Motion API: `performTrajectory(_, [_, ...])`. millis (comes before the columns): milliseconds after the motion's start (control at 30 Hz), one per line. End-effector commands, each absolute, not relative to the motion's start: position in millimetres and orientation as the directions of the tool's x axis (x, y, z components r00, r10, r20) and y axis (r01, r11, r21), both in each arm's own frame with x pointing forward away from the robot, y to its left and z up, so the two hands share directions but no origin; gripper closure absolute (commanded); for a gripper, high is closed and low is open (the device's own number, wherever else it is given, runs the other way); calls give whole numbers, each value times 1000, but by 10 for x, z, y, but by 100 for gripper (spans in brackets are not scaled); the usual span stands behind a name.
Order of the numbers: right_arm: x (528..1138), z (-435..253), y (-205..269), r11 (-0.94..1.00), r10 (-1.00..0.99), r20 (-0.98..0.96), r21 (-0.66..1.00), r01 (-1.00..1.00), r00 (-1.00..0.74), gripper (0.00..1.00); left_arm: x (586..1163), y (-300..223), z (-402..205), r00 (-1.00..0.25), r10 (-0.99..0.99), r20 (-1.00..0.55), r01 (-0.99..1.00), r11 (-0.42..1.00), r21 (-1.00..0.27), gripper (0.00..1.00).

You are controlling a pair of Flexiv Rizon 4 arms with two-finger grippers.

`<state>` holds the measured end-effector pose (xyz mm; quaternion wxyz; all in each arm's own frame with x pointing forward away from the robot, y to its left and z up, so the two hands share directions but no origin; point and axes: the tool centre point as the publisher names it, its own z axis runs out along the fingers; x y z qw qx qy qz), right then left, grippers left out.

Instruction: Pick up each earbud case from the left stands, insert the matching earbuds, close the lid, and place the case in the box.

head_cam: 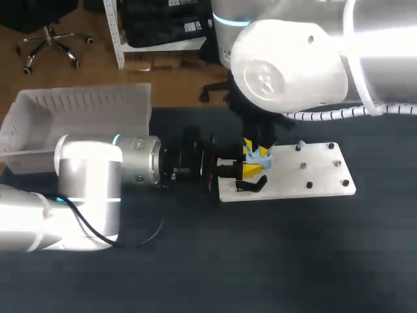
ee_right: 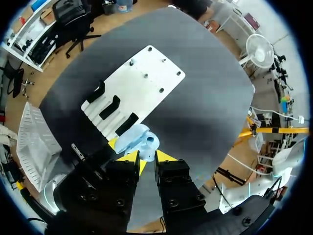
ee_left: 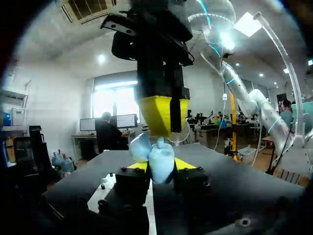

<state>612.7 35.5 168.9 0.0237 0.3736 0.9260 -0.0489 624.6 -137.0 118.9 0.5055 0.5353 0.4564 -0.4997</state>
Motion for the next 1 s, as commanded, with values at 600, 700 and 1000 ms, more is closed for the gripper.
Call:
performTrajectory(600, [6121,1596,343,713,688,-103,-94,695,-719,100,6239,-1372,1180,87,-20,-996,994,-68,88,100])
performTrajectory(700, [6123,1582,341,713,688,-99,-97,695,-719,100,6239,-1372,1180,87,-20,-996,994,-68,88,100])
performTrajectory(1000, [6128,1565,325,711,694,-67,-94,697,-717,59,6239,-1372,1180,87,-20,-996,994,-68,88,100])
